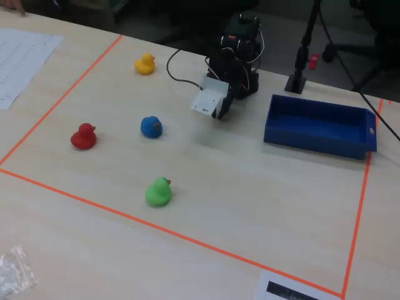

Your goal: Grasp blue duck and put it into box.

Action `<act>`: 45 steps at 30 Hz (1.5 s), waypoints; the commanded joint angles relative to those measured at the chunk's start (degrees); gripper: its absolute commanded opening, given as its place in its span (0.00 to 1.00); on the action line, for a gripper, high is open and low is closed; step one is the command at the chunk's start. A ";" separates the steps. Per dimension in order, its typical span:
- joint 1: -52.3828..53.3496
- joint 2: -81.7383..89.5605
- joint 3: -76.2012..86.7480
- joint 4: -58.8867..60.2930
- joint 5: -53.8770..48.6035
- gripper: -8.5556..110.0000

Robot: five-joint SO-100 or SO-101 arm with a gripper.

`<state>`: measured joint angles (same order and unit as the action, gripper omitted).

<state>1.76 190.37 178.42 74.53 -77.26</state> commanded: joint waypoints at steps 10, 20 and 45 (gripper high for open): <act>-0.09 -0.62 -0.18 0.88 0.62 0.09; -0.09 -0.62 -0.18 0.88 0.62 0.07; 31.99 -62.40 -38.06 -65.57 -5.01 0.34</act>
<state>31.29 135.44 138.25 23.91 -80.24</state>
